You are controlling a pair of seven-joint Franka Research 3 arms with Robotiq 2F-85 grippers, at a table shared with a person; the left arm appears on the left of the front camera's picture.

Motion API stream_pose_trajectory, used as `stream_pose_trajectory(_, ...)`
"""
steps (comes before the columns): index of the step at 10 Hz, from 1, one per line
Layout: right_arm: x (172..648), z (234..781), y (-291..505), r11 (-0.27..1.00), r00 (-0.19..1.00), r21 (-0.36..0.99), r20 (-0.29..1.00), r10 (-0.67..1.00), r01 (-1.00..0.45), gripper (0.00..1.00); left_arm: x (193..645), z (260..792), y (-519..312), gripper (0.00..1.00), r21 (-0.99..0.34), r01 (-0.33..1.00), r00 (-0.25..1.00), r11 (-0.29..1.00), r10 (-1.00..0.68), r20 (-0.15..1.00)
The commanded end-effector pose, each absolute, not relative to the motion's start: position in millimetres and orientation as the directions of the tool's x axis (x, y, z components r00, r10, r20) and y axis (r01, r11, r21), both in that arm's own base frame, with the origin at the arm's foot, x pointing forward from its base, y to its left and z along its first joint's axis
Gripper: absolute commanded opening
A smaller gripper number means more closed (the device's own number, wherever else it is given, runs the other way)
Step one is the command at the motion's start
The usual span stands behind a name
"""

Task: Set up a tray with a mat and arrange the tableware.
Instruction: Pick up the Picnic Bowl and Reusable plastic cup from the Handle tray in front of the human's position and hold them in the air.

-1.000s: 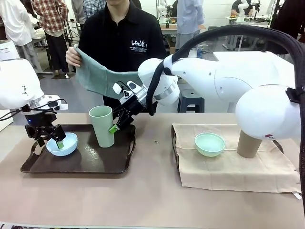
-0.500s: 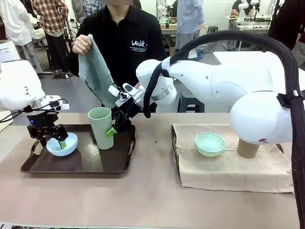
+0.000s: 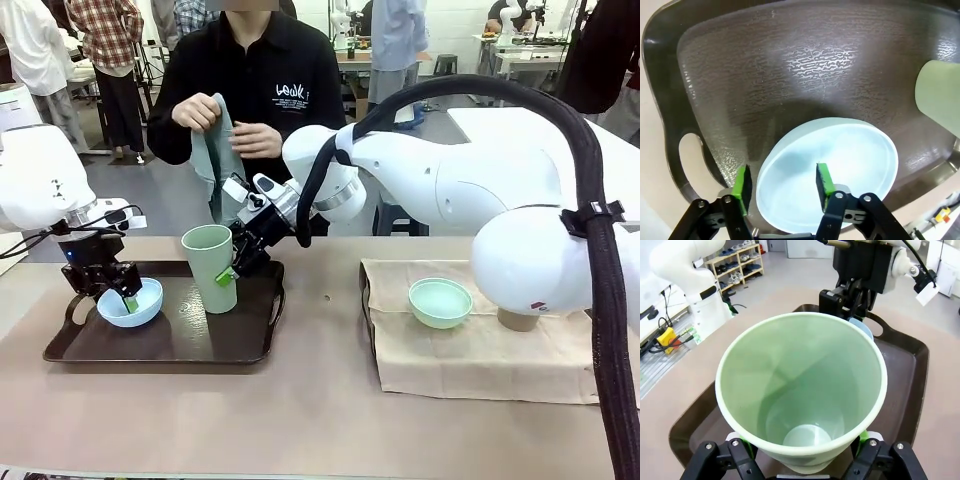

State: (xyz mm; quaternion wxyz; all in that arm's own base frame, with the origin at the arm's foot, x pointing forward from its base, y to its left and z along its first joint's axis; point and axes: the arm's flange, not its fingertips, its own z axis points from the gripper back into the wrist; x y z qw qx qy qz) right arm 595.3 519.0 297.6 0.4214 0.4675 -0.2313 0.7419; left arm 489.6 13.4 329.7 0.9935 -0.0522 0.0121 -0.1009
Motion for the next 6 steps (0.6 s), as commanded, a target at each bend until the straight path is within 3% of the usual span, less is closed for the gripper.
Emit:
stream_pose_trajectory(1, 609.6, 297.4, 527.4, -0.561, -0.240, 0.034, 0.881, 0.407, -0.827, 0.00, 493.3, 330.7, 12.8, 0.00, -0.119, 0.197, 0.980, 0.973, -0.199, -0.006)
stream_pose_trajectory(3, 610.1, 296.9, 526.7, -0.565, -0.240, 0.035, 0.882, 0.404, -0.824, 0.00, 493.3, 331.6, 12.9, 0.00, -0.116, 0.196, 0.980, 0.974, -0.198, -0.008)
stream_pose_trajectory(4, 610.3, 296.8, 526.5, -0.565, -0.240, 0.035, 0.882, 0.405, -0.824, 0.25, 493.1, 331.8, 13.2, 0.13, -0.112, 0.196, 0.980, 0.974, -0.198, -0.009)
stream_pose_trajectory(5, 610.3, 296.6, 525.8, -0.564, -0.238, 0.037, 0.882, 0.406, -0.825, 0.25, 492.9, 332.0, 13.3, 0.04, -0.111, 0.195, 0.980, 0.975, -0.197, -0.011)
stream_pose_trajectory(6, 610.3, 296.0, 525.2, -0.565, -0.237, 0.040, 0.881, 0.409, -0.824, 0.00, 492.6, 332.2, 13.6, 0.00, -0.107, 0.193, 0.981, 0.975, -0.196, -0.014)
